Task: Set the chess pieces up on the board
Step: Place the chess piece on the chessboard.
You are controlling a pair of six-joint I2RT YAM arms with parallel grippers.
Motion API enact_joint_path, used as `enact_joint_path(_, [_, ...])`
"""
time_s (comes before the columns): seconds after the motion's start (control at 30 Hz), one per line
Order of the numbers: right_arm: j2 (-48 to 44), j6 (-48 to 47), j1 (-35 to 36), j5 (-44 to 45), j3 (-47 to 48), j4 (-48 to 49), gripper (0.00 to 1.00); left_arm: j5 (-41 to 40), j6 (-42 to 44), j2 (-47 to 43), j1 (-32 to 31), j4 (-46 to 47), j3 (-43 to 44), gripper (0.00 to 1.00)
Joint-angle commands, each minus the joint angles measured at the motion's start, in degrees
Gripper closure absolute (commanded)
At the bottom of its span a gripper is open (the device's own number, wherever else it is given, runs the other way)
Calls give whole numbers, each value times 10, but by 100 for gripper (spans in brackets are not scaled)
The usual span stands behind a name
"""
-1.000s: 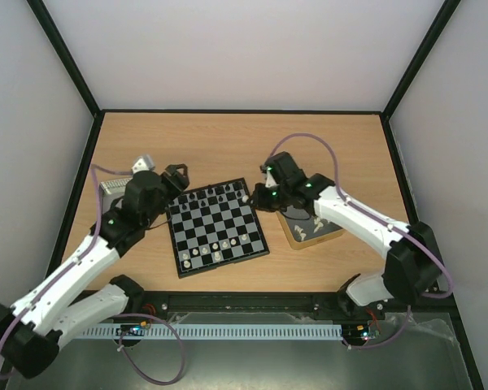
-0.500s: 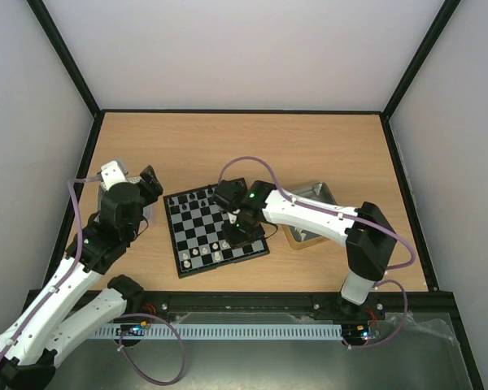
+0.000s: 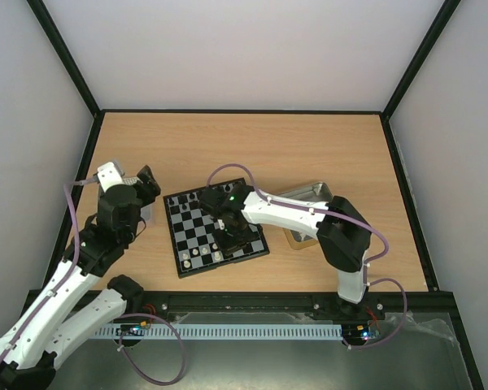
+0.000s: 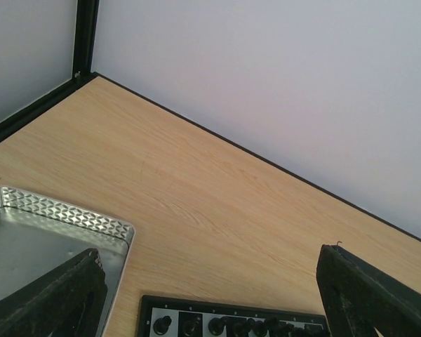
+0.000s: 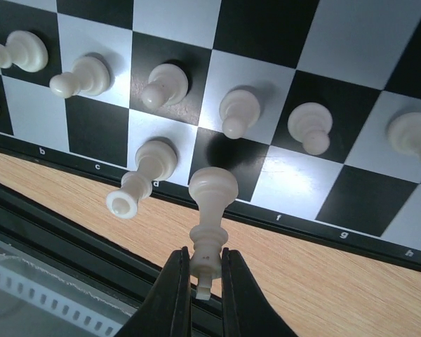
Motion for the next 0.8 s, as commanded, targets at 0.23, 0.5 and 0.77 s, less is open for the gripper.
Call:
enact_joint_path(0.23, [27,-5,11,3,18,-11,93,6,-1,-9,5,6,-9,16])
enact_joint_path(0.5, [40,-4,11,22,32,-21,91,5,-3,-12,7,5,-13,16])
enact_joint_path(0.77, [44,-7,11,38,39,-37,88,1,-2,-13,8,3,-11,16])
